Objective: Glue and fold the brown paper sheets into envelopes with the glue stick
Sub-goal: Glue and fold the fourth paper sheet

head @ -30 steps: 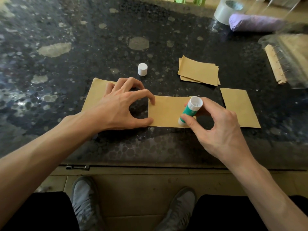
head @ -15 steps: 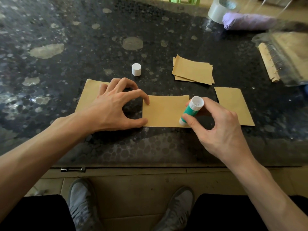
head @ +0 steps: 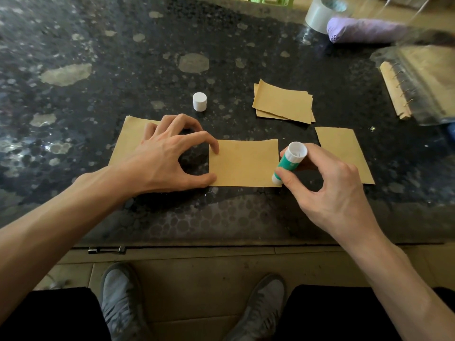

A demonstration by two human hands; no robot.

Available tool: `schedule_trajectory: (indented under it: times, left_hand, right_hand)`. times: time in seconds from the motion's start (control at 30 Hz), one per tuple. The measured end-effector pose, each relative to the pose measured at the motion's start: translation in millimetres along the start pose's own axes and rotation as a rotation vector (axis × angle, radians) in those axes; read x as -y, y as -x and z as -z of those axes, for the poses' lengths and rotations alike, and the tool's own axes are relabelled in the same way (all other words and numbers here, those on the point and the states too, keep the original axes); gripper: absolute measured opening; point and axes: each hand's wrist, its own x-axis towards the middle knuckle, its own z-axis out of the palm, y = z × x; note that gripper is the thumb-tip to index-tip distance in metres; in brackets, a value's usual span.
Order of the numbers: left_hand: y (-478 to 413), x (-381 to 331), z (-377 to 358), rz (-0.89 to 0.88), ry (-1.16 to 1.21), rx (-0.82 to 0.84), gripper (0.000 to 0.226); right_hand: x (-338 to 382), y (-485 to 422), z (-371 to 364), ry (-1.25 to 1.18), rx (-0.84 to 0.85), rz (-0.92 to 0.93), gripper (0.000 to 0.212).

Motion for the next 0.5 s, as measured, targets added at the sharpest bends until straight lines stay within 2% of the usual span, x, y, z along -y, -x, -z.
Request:
schedule_trajectory:
  times: [0.23,0.37,0.5]
  left_hand:
    - [0,0,0,-0.005,0.008,-0.005,0.061]
    - [0,0,0,-0.006,0.008,-0.002,0.06]
    - [0,-1,0,-0.004,0.002,-0.007,0.06]
  right_hand:
    - [-5,5,6,-0.044,-0.067,-0.029,0.034]
    - [-4,2,18,-0.246,-0.161,-0.088,0.032]
    - [5,-4,9,-0.442,-0.056,-0.071,0.028]
